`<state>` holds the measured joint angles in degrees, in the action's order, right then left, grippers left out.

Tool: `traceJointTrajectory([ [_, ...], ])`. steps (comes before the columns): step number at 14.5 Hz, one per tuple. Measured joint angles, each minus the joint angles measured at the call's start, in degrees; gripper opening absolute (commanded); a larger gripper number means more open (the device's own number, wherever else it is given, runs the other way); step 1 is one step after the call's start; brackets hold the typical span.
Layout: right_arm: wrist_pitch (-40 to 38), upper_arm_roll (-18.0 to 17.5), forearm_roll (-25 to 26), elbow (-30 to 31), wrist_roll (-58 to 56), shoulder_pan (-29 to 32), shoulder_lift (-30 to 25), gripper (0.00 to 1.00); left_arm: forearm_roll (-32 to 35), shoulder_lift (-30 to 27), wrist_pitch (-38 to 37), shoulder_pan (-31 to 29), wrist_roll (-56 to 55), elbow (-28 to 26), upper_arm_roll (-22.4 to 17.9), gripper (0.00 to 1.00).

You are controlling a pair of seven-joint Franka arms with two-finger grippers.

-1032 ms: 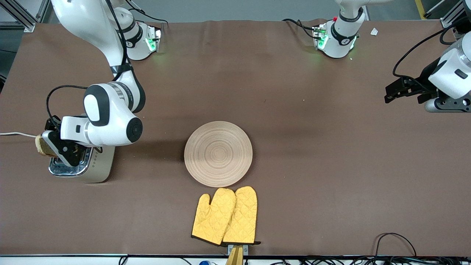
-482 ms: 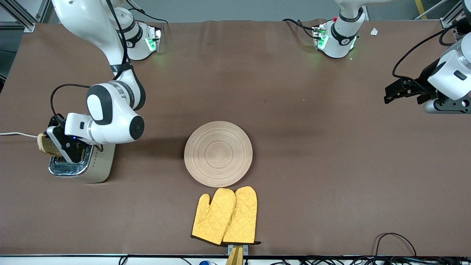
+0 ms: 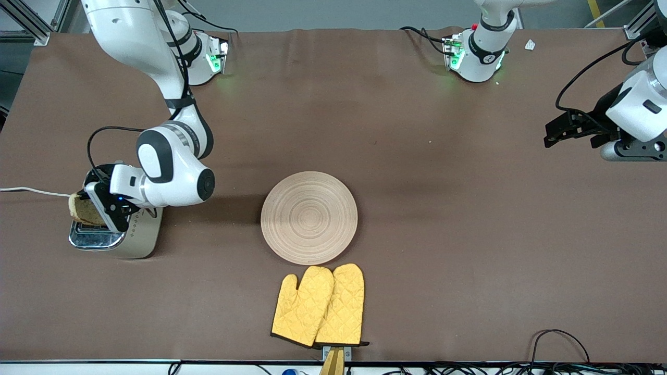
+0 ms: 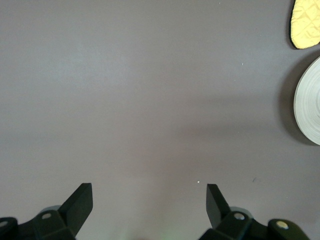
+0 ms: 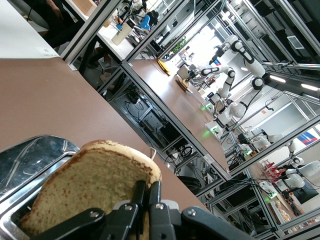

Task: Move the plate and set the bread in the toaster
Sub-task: 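Lower the bread into the toaster slot with the right gripper, then open the right gripper to release the bread in the slot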

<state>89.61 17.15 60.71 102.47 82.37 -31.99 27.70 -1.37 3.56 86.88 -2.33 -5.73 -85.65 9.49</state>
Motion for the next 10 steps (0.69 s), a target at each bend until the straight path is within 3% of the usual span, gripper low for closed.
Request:
traceJointTrajectory([
  [2,0.1,0.0,0.0,0.0,0.3,0.0,0.2,0.11,0.0,0.0,0.0,0.0,0.0,0.0,0.0,1.00],
  [3,0.1,0.1,0.0,0.0,0.3,0.0,0.2,0.22,0.0,0.0,0.0,0.0,0.0,0.0,0.0,1.00],
  [4,0.4,0.1,0.0,-0.1,0.3,0.1,0.2,0.54,0.0,0.0,0.0,0.0,0.0,0.0,0.0,1.00],
  [6,0.9,0.2,0.0,-0.8,0.3,0.3,0.2,0.64,0.0,0.0,0.1,-0.1,0.0,0.0,-0.1,1.00],
  [8,0.9,0.2,0.0,-1.3,0.3,0.3,0.2,0.97,0.0,0.0,0.2,-0.1,0.0,0.0,-0.1,1.00],
  [10,0.9,0.1,0.0,-1.4,0.3,0.2,0.2,1.00,0.3,-0.1,0.3,-0.1,0.0,0.0,-0.1,1.00],
])
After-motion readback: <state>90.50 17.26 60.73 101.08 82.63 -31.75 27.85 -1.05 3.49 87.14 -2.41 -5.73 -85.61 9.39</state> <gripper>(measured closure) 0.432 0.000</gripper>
